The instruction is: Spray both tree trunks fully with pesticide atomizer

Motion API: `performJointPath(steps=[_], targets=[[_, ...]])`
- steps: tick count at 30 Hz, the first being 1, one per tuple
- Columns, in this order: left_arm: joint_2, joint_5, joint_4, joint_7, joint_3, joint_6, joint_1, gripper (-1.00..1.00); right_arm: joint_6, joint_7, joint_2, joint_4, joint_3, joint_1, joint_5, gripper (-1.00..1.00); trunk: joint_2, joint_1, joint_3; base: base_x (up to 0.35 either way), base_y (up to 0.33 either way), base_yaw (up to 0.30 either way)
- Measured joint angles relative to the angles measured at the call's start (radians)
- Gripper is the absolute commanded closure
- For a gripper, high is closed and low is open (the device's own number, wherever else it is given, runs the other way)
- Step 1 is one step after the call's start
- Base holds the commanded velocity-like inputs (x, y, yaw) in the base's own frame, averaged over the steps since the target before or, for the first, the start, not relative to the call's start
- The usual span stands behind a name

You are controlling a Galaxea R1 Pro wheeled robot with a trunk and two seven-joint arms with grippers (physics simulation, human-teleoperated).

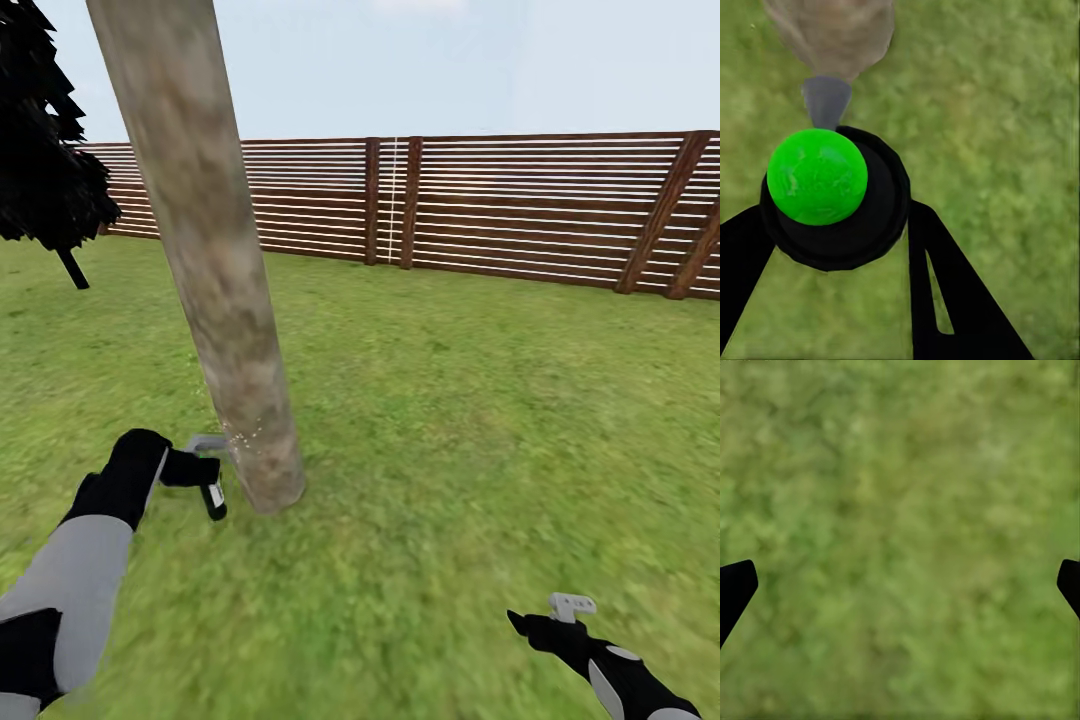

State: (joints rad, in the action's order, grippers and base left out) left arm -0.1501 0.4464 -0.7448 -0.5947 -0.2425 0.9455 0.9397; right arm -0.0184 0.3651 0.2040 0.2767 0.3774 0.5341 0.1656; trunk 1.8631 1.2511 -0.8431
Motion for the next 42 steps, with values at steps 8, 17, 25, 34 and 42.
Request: performJointPath(steps=[8,17,25,34,42], targets=[[-0.049,0.029,0.024,-0.119,0.142,0.068,0.238,1.00,-0.007,0.000,0.000,-0.001,0.000,0.000,0.000,-1.00,0.000,0.000,0.000,-0.001,0.000,0.000],[-0.065,0.028,0.035,-0.123,0.147,0.062,0.199,1.00,-0.008,0.000,0.000,-0.001,0.000,0.000,0.000,-1.00,0.000,0.000,0.000,-0.194,0.000,0.000],[-0.091,0.027,0.085,-0.122,0.143,0.070,0.374,1.00,-0.008,0.000,0.000,-0.001,0.000,0.000,0.001,-1.00,0.000,0.000,0.000,-0.003,0.000,0.000],[-0.094,0.037,0.244,-0.117,0.151,0.048,0.262,1.00,-0.008,0.000,0.000,-0.001,0.000,0.000,0.001,-1.00,0.000,0.000,0.000,0.000,0.000,0.000],[-0.100,0.025,0.219,-0.121,0.138,0.000,0.210,1.00,-0.008,0.000,0.000,-0.001,-0.001,0.000,0.002,-1.00,0.000,0.000,0.000,0.000,0.000,0.000]])
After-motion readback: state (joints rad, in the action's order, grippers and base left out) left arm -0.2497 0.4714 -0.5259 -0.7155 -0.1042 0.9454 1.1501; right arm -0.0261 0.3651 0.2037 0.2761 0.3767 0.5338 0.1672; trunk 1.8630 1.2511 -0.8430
